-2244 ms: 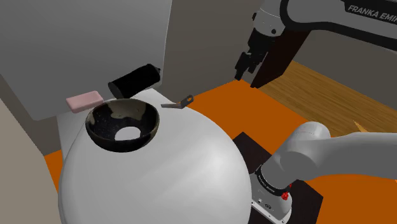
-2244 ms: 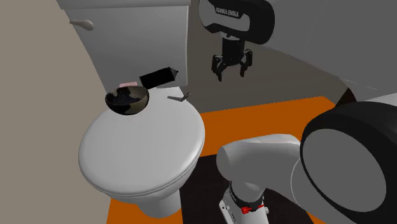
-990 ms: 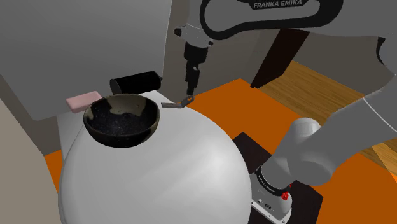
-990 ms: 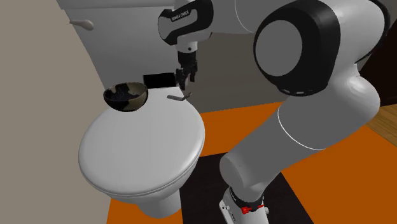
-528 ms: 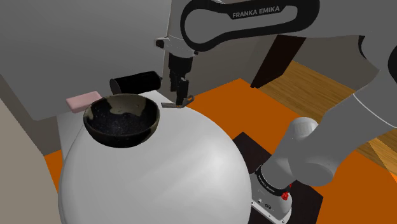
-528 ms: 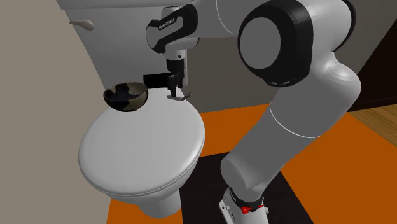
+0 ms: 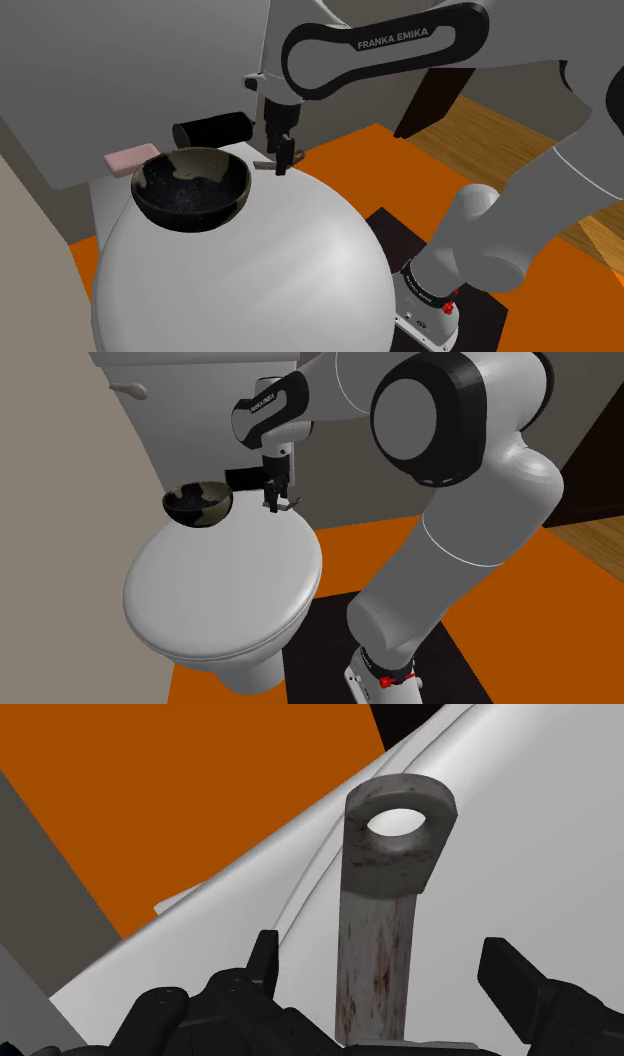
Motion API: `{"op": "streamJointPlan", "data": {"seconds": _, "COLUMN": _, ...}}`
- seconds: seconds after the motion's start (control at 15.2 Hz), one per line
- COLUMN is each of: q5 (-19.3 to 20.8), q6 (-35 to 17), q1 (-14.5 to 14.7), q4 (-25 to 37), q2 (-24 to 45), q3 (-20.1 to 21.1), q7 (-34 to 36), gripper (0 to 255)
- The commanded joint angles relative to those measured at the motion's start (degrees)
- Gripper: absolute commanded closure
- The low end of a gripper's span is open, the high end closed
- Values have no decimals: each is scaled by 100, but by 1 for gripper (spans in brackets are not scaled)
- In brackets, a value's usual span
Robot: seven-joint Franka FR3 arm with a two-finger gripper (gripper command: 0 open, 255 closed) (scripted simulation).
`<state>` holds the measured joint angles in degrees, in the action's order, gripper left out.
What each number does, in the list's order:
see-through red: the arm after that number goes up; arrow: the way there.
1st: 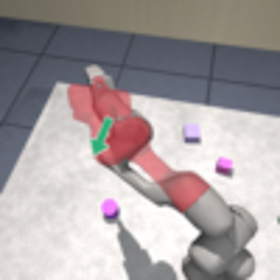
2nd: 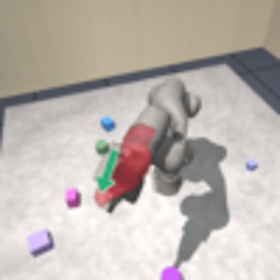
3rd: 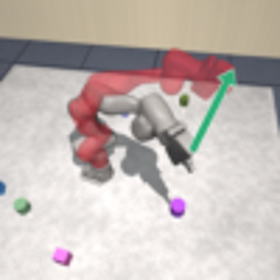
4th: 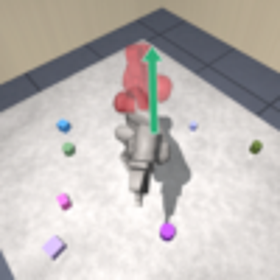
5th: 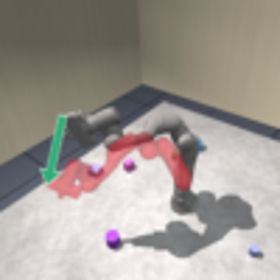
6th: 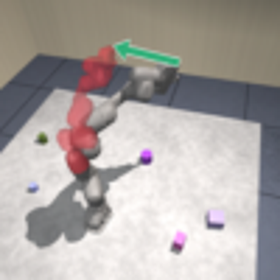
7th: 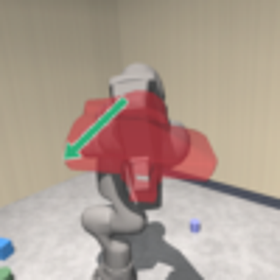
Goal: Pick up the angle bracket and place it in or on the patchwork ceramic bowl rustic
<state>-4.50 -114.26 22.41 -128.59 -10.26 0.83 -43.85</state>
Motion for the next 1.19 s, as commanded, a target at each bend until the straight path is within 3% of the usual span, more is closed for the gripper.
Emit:
{"op": "streamJointPlan", "data": {"seconds": 0.0, "q5": -1, "q6": -6, "q1": 1, "q4": -2, "q2": 2, "q3": 1, "q7": 1, "gripper": 0}}
{"op": "streamJointPlan", "data": {"seconds": 0.2, "q5": 0, "q6": -5, "q1": 1, "q4": -1, "q2": 2, "q3": 1, "q7": 1, "gripper": 0}}
{"op": "streamJointPlan", "data": {"seconds": 0.26, "q5": 0, "q6": -5, "q1": 1, "q4": -1, "q2": 2, "q3": 1, "q7": 1, "gripper": 255}}
{"op": "streamJointPlan", "data": {"seconds": 0.86, "q5": -1, "q6": -6, "q1": -4, "q4": -2, "q2": 3, "q3": 5, "q7": 0, "gripper": 255}}
{"op": "streamJointPlan", "data": {"seconds": 1.12, "q5": 8, "q6": 307, "q1": -8, "q4": 215, "q2": -93, "q3": 3, "q7": 20, "gripper": 255}}
